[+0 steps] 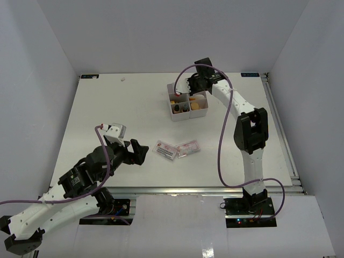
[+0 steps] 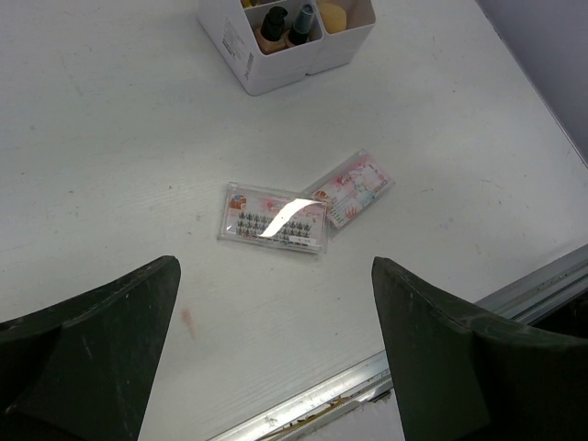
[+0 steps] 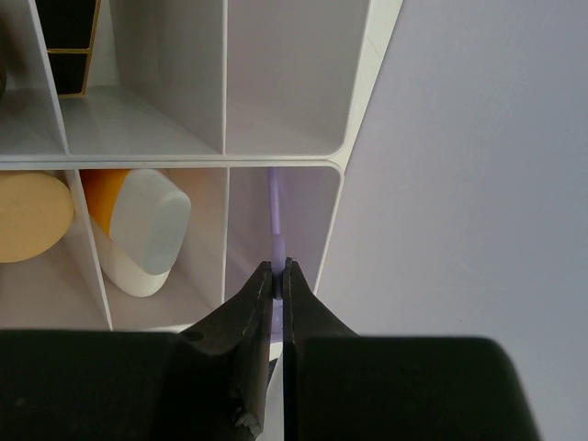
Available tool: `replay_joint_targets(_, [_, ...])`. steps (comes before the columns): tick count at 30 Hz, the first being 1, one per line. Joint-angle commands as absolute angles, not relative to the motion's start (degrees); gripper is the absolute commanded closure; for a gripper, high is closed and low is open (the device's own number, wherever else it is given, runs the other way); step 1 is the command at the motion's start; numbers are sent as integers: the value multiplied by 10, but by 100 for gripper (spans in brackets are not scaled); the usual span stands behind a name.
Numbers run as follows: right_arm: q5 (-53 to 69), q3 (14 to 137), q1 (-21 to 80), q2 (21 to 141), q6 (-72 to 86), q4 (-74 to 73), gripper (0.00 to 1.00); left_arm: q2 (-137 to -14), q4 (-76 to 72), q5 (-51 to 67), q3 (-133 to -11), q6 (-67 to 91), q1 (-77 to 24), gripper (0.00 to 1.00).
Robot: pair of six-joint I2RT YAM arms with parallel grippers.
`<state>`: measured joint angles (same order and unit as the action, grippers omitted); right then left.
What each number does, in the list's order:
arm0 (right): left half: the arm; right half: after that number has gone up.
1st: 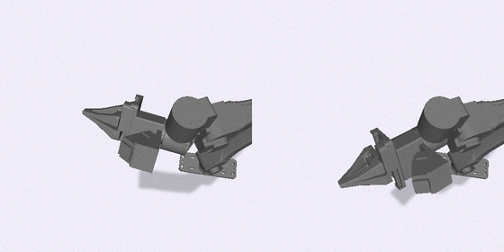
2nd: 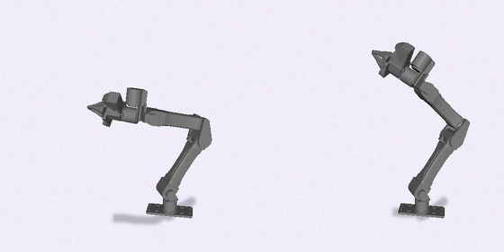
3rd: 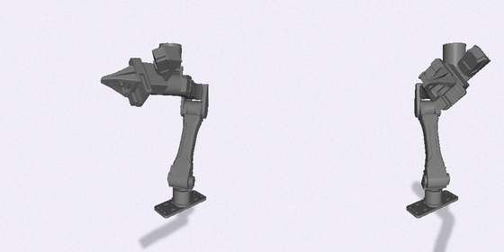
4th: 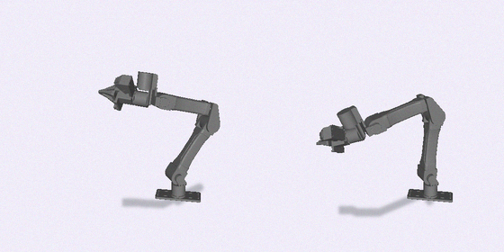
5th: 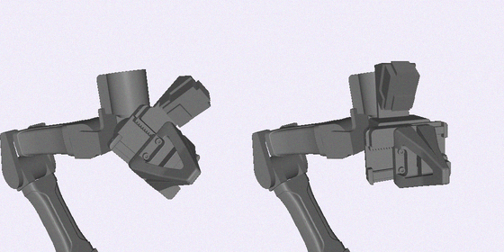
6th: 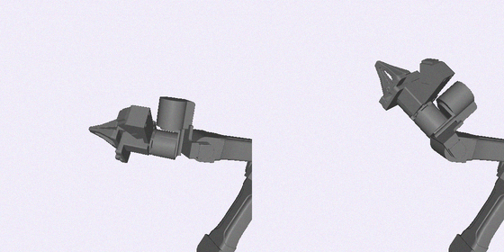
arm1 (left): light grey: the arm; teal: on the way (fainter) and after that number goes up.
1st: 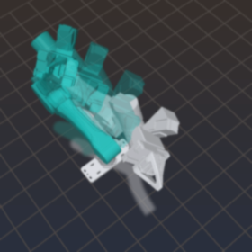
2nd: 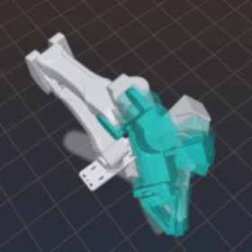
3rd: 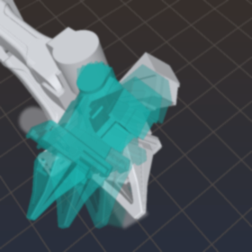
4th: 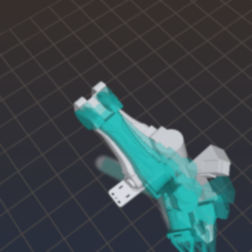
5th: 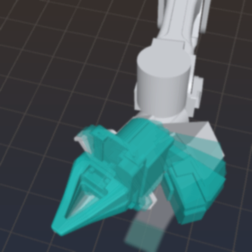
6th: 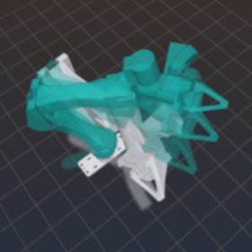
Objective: Organize the makeup
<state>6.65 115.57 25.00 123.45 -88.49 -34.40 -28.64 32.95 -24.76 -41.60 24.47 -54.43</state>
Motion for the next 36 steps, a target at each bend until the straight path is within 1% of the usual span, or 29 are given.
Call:
replay_joint_targets(1, [45, 1186, 259, 1248, -904, -330, 88, -279, 325, -257, -411, 246, -541, 4])
replay_joint_targets(3, [41, 1185, 262, 1250, -902, -329, 85, -276, 326, -256, -411, 247, -541, 4])
replay_joint_targets(8, [36, 1170, 268, 1247, -892, -311, 68, -275, 324, -255, -411, 247, -541, 4])
replay_joint_targets(12, [34, 1165, 269, 1245, -881, -295, 58, -274, 325, -253, -411, 246, -541, 4])
replay_joint_targets(15, [34, 1165, 270, 1239, -870, -291, 54, -276, 323, -251, -410, 246, -541, 4])
replay_joint_targets(20, [36, 1176, 271, 1217, -828, -284, 53, -279, 316, -242, -403, 248, -541, 3])
replay_joint_targets(26, [57, 1151, 264, 1139, -707, -285, 52, -300, 287, -217, -389, 265, -541, 2])
replay_joint_targets(28, [99, 1119, 253, 1080, -595, -286, 50, -321, 261, -200, -380, 284, -541, 2])
replay_joint_targets(30, [154, 1044, 240, 1027, -494, -287, 43, -346, 245, -184, -378, 329, -541, 2])
replay_joint_targets(31, [224, 1014, 232, 977, -447, -287, 38, -378, 243, -178, -383, 349, -541, 2])
replay_joint_targets(32, [264, 986, 217, 954, -371, -285, 30, -394, 243, -178, -387, 364, -541, 2])
replay_joint_targets(34, [383, 889, 197, 892, -312, -278, 23, -454, 254, -180, -407, 427, -540, 2])
replay_joint_targets(36, [459, 779, 193, 831, -258, -266, 18, -505, 273, -179, -429, 502, -538, 2])
